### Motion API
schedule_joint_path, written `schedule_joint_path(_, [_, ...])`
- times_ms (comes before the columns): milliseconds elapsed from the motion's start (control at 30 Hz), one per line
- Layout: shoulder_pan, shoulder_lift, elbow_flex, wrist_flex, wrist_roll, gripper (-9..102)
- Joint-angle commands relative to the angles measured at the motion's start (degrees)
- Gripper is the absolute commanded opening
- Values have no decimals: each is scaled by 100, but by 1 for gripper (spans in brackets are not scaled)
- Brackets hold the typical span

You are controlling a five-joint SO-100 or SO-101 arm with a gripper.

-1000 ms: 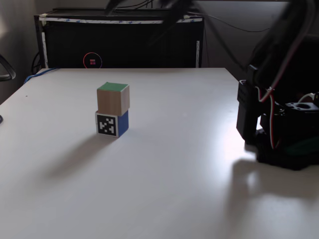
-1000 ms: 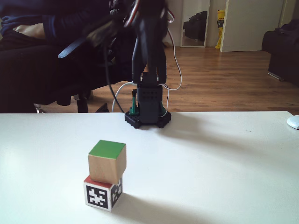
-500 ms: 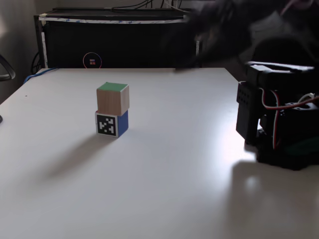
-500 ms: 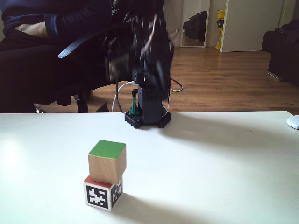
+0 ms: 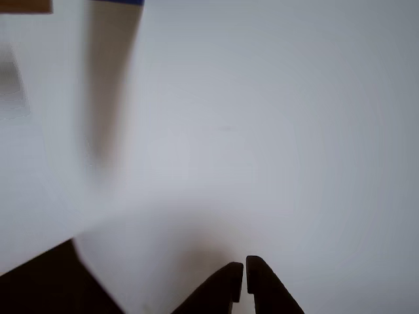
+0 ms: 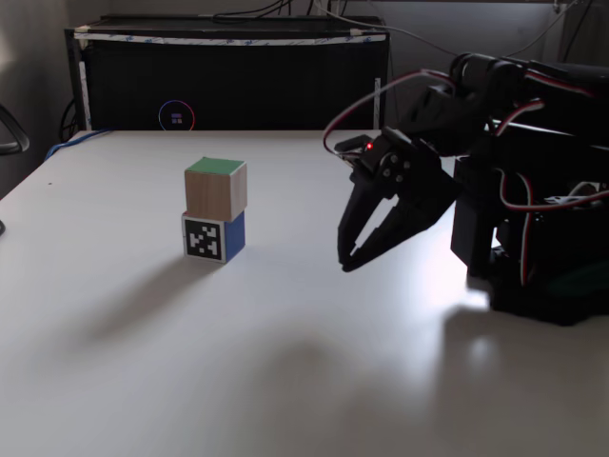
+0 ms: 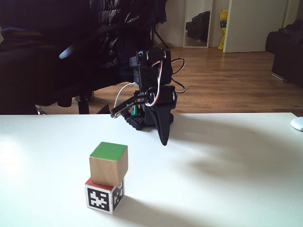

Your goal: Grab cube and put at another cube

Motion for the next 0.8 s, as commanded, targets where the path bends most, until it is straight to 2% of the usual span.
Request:
schedule_joint_path(0, [-53,26,-105,167,-114,0])
schedule_joint_path(767, [-176,26,-123,255,-352,0])
